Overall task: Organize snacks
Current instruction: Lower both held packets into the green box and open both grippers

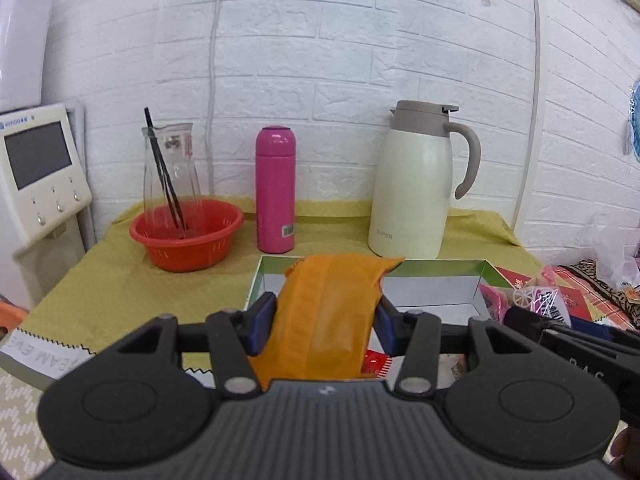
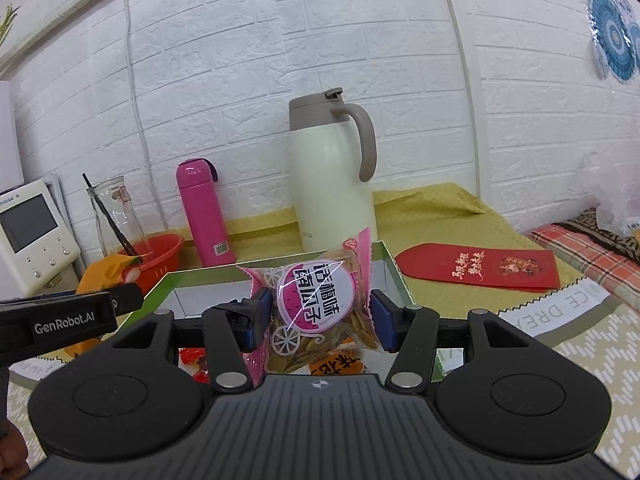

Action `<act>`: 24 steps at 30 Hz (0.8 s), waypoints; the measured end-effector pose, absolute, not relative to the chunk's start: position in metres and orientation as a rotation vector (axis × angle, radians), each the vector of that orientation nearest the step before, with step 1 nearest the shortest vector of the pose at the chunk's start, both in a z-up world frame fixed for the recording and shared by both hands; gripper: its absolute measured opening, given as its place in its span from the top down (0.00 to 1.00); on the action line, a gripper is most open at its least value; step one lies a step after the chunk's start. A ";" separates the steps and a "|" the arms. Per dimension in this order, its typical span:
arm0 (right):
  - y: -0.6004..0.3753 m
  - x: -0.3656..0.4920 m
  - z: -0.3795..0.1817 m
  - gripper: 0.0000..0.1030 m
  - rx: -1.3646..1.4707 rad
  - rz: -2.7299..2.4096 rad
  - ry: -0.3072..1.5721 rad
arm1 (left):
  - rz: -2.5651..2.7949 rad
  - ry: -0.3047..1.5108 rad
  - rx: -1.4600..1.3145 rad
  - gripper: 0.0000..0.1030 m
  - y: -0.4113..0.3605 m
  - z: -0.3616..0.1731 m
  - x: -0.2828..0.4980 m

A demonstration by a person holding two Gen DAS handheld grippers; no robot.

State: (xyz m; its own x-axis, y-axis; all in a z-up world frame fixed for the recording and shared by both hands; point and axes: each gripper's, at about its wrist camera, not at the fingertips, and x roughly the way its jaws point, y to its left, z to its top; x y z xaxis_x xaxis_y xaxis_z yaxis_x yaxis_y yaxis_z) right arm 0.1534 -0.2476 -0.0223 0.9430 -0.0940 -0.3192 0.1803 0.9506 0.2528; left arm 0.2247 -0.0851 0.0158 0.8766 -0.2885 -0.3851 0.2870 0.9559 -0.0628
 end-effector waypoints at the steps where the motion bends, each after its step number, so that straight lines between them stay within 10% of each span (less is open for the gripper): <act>1: -0.249 0.156 -0.026 0.13 0.300 -0.139 0.320 | -0.293 0.409 -0.003 0.51 -0.085 0.014 0.228; 17: -0.253 0.156 -0.015 0.00 0.242 -0.045 0.316 | -0.277 0.410 0.023 0.39 -0.083 0.010 0.231; 24: -0.272 0.082 0.001 0.00 0.243 0.038 0.262 | -0.263 0.405 0.021 0.18 -0.052 0.030 0.199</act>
